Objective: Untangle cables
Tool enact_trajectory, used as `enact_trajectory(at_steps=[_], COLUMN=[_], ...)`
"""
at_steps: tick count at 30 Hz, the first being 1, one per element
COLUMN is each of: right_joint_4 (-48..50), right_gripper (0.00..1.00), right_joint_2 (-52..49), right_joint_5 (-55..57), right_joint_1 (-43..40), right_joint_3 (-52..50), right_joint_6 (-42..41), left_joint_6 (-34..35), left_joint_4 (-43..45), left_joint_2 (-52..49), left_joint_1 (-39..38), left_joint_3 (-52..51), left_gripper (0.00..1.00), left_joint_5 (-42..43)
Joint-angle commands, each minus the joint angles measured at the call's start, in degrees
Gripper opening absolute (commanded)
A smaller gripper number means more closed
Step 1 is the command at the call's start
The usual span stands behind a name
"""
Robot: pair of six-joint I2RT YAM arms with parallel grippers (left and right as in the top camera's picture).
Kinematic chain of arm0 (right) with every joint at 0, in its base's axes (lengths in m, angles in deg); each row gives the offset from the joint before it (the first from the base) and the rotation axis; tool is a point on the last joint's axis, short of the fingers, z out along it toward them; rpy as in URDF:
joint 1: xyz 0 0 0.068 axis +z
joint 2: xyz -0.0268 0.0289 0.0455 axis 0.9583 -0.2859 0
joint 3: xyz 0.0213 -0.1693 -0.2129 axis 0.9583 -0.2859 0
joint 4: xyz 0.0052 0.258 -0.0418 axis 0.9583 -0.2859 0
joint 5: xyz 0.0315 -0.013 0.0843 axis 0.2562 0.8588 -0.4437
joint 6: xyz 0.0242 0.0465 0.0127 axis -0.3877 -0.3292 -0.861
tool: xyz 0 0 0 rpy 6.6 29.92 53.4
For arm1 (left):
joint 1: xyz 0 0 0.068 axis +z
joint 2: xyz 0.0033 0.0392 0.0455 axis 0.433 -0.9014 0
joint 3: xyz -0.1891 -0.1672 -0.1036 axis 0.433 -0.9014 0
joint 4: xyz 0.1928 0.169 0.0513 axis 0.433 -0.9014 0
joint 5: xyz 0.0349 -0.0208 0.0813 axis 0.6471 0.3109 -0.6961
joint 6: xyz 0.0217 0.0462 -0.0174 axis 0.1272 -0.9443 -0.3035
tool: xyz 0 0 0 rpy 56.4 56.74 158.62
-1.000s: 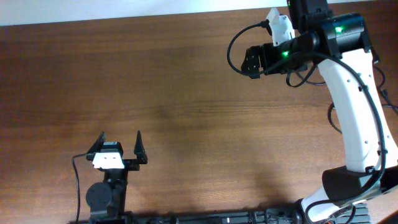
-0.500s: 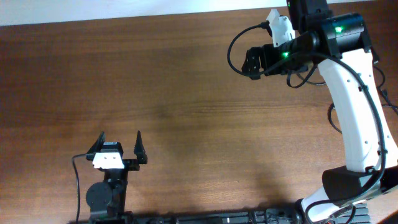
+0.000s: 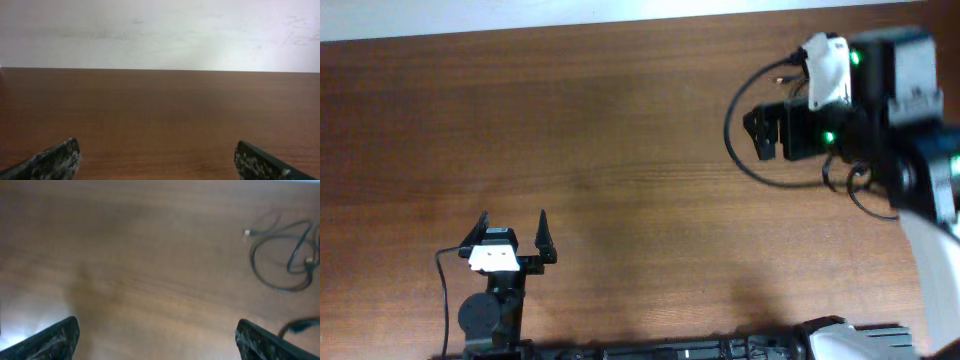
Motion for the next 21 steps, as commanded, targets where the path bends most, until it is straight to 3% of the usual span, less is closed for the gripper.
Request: enact_trajectory(at_steps=[1, 12, 21], right_joint_4=[8.35, 42.93, 62.29], right_gripper=[0.99, 0.99, 0.99], right_joint_2=[5.97, 18.21, 26.95], right_joint_5=[1.79, 1.07, -0.50], right_joint_1=[0.33, 0.33, 0.33], right_joint_3=[-15.78, -54.82, -74.62], right_joint_6=[-0.46, -0.48, -0.48], left_joint_6=[0.55, 0.55, 0.55], left_joint_4=[-0.37, -0.37, -0.37], left_joint_2=[0.55, 0.55, 0.55], left_joint_1=[0.39, 0.39, 0.39], left_joint_3=[-0.13, -0.13, -0.13], left_gripper=[0.99, 0.99, 0.99], left_joint_5=[-0.55, -0.55, -0.55])
